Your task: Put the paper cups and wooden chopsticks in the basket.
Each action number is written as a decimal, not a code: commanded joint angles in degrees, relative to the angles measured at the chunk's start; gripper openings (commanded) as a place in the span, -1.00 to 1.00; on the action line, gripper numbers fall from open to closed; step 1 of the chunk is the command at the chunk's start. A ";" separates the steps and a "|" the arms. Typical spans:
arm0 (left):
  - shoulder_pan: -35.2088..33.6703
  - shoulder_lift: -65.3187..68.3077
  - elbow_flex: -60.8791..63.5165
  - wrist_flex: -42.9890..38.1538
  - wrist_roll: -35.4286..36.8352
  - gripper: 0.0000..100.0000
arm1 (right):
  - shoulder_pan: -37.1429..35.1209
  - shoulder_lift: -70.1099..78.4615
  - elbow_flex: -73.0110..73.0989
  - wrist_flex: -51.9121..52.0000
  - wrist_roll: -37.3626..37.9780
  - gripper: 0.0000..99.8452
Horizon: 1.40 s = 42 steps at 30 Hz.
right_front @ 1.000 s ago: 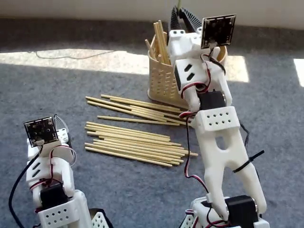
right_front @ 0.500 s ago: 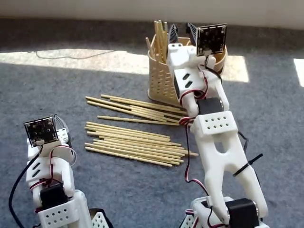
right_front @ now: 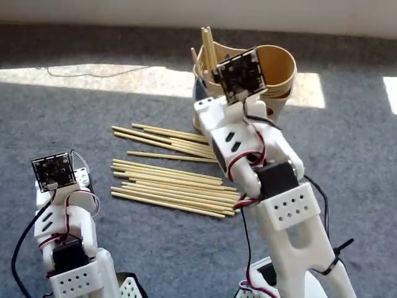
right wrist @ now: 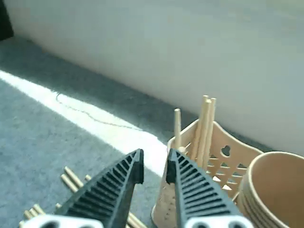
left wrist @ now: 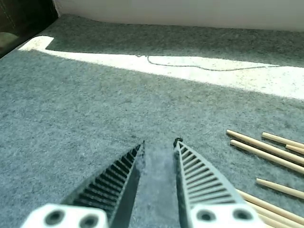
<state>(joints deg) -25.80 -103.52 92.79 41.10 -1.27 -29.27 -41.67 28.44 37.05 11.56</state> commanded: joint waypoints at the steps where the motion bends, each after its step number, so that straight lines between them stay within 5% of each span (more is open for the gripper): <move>1: -0.48 -0.40 -0.40 -0.18 0.35 -0.78 | -5.32 -3.21 -0.75 6.11 3.34 -0.85; 11: -0.48 -0.40 -0.31 -0.18 0.35 -0.78 | -15.78 -0.48 1.63 19.74 3.69 -0.86; 20: -0.48 -0.40 -0.31 -0.18 0.35 -0.78 | -22.81 15.87 3.12 21.58 6.07 -0.85; 32: -0.48 -0.40 -0.31 -0.18 0.35 -0.78 | -24.66 35.21 2.59 21.23 8.62 -0.84; 42: -0.48 -0.40 -0.31 -0.18 0.35 -0.78 | -24.48 36.70 2.68 18.15 10.90 -0.72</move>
<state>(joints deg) -25.80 -103.52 92.79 41.10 -1.27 -53.71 -4.66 31.87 57.63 21.76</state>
